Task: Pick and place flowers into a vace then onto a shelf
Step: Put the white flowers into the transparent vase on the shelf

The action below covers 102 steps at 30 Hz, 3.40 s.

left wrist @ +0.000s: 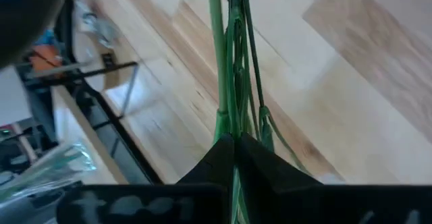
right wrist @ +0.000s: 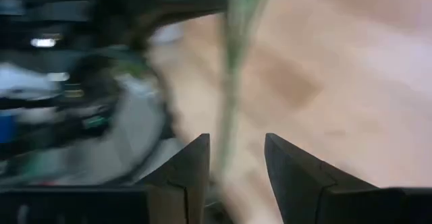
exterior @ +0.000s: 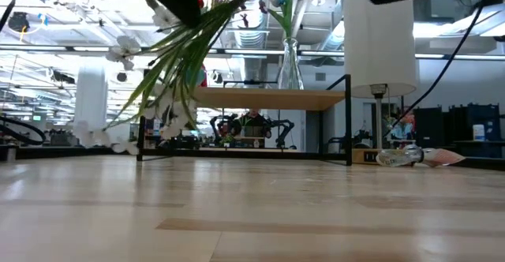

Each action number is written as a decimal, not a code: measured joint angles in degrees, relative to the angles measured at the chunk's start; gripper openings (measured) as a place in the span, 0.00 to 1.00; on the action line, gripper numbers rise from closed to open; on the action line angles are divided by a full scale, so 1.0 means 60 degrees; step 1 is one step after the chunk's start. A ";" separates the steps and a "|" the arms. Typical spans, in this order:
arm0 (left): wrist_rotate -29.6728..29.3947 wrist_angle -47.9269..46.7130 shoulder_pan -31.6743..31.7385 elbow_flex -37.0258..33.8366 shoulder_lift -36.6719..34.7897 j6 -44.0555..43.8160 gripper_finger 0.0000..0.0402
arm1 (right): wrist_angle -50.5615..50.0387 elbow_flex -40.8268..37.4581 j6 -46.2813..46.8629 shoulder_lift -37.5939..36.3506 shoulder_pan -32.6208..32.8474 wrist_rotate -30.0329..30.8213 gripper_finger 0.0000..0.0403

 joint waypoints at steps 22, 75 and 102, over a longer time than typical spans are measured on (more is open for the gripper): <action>-0.1140 0.1433 -0.0587 -0.0007 0.0000 0.0251 0.00 | 0.5607 -0.2785 -0.1046 -0.0016 -0.1515 -0.2440 0.44; -0.1482 0.2172 -0.0499 -0.0007 0.0004 0.1269 0.00 | 0.6830 -0.2767 -0.1224 0.0592 -0.1883 -0.2813 0.30; -0.1460 0.2481 -0.0139 -0.0025 0.0018 0.1261 0.00 | 0.6788 -0.2767 -0.1739 0.0592 -0.1872 -0.2521 0.09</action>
